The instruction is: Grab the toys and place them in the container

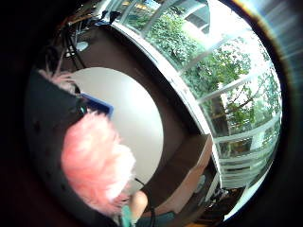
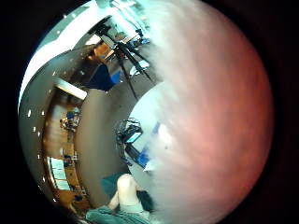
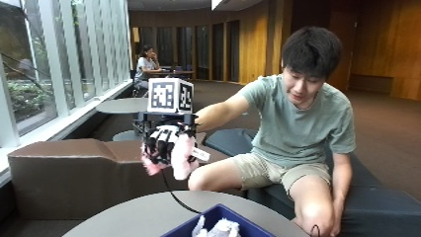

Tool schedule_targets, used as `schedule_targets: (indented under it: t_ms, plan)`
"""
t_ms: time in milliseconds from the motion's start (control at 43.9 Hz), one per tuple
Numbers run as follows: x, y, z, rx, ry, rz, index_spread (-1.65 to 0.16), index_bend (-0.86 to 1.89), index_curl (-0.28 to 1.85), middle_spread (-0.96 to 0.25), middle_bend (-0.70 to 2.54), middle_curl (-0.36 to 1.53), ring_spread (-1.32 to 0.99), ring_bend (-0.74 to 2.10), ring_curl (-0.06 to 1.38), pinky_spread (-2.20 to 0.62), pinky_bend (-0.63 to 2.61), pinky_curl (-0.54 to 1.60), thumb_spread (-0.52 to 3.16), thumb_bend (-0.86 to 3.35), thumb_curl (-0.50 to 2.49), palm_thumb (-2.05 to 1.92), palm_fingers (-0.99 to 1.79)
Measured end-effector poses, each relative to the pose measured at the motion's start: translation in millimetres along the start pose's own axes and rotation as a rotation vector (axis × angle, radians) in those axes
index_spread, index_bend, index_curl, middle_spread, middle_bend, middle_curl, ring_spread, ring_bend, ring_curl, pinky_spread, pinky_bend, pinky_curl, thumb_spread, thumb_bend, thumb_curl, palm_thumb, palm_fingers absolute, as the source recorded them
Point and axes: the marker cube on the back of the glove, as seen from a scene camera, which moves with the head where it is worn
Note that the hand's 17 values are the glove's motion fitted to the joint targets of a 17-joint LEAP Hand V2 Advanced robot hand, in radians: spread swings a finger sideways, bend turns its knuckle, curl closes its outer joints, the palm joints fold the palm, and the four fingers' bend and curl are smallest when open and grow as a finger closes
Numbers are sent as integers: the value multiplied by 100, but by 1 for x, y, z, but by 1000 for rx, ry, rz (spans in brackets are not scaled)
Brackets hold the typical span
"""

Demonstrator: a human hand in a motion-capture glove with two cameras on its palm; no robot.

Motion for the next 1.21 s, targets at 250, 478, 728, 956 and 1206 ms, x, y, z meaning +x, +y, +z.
schedule_targets:
  t_ms: [250, 478, 728, 956, 1206]
  plan:
    - [-45, -12, 47, -65, 2, -22, -16, 106, 88, -26, 103, 86, -43, 94, 66, -24, 88, 52, 58, 11, 96, 59, 87]
    - [-49, -18, 72, -210, -10, 15, -15, 105, 88, -25, 100, 87, -43, 89, 67, -20, 85, 52, 59, 8, 100, 58, 63]
    - [-51, -4, 83, -555, -42, 45, -16, 51, 74, -14, 47, 69, -22, 57, 61, -4, 112, 55, 98, -8, 78, 25, -39]
    - [-44, 19, 35, -442, -12, 26, -19, 16, 54, -5, 14, 53, -9, 39, 49, 4, 109, 50, 110, -4, 62, 11, -20]
    - [-43, 71, -21, -332, -4, -37, -21, 15, 48, -5, 13, 44, -3, 31, 46, 6, 99, 44, 117, -2, 52, 11, -14]
